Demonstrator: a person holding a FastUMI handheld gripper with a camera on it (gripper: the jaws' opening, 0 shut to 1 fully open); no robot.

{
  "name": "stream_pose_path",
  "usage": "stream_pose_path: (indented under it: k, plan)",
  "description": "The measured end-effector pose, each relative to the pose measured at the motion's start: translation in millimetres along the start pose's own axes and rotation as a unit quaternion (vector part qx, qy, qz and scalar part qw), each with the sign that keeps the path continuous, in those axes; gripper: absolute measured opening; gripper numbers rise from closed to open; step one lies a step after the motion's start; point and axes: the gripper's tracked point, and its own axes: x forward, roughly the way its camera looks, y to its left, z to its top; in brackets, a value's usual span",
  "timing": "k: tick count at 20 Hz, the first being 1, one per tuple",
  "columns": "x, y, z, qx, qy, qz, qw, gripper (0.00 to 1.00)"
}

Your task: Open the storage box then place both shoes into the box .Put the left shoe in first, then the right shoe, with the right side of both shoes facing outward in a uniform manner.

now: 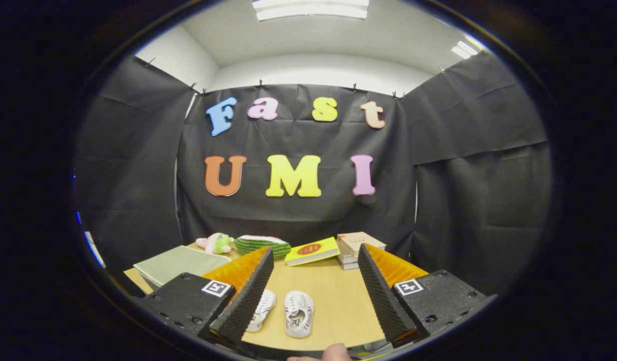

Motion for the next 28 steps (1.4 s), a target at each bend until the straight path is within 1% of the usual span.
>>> stream_pose_path:
  k: [3, 5, 10, 12, 14, 16, 20, 24, 28]
  plan:
    - [9.2, -2.6, -1.4, -0.001, 0.009, 0.009, 1.000, 1.00]
    - [17.0, -1.4, -1.9, 0.012, 0.016, 0.024, 1.000, 1.00]
    - [40.5, 12.6, -10.1, 0.036, 0.054, 0.087, 0.994, 1.00]
    - [50.7, 30.3, -15.5, 0.054, 0.076, 0.126, 0.988, 1.00]
    - [60.7, 53.6, -27.0, 0.076, 0.107, 0.173, 0.976, 1.00]
    - [70.2, 73.6, -40.4, 0.099, 0.143, 0.214, 0.961, 1.00]
    - [87.4, 120.8, -71.5, 0.153, 0.216, 0.283, 0.922, 1.00]
    - [101.0, 158.7, -103.2, 0.194, 0.277, 0.325, 0.883, 1.00]
    - [109.2, 187.0, -130.7, 0.202, 0.323, 0.344, 0.858, 0.99]
